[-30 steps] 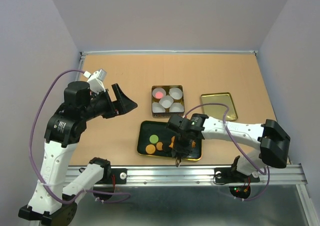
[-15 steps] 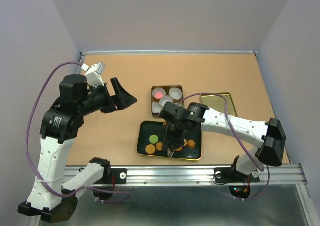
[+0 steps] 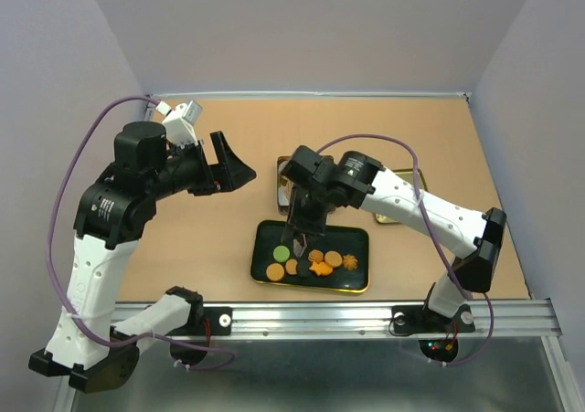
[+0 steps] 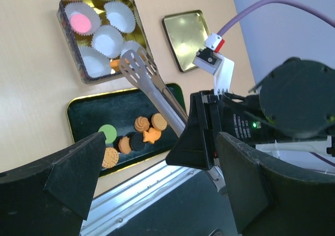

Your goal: Pack the cookies

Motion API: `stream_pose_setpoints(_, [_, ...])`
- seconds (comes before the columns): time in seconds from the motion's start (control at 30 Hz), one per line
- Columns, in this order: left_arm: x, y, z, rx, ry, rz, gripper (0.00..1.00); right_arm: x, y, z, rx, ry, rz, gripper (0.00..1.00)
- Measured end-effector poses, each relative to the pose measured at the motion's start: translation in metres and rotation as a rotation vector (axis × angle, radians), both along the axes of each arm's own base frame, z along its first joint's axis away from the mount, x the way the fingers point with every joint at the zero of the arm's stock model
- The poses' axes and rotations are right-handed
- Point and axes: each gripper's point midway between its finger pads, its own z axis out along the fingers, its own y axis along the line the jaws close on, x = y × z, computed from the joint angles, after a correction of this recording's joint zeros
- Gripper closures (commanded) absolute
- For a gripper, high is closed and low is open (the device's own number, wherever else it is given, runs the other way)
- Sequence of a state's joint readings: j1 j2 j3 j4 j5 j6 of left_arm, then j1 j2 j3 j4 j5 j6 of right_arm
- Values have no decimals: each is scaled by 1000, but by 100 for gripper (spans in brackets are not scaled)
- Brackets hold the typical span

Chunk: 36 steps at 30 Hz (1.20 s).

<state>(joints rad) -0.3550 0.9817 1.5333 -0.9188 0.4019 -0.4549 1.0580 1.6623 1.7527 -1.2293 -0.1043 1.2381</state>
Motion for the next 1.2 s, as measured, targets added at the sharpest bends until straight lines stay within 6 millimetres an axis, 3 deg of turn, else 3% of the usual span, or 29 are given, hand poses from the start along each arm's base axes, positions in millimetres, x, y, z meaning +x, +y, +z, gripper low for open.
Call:
stream_pose_setpoints(0.4, [6, -1, 23, 54, -90, 9, 1, 88, -7, 7, 5, -63, -69, 81])
stream_pose_setpoints(0.7, [10, 2, 23, 94, -107, 28, 1, 105, -6, -27, -60, -25, -40, 81])
stream_pose_setpoints(0.97, [11, 4, 24, 107, -117, 36, 1, 132, -40, -41, -100, -7, -109, 83])
stream_pose_setpoints(1.2, [11, 4, 24, 108, -117, 38, 1, 122, -57, -62, -143, 40, -99, 83])
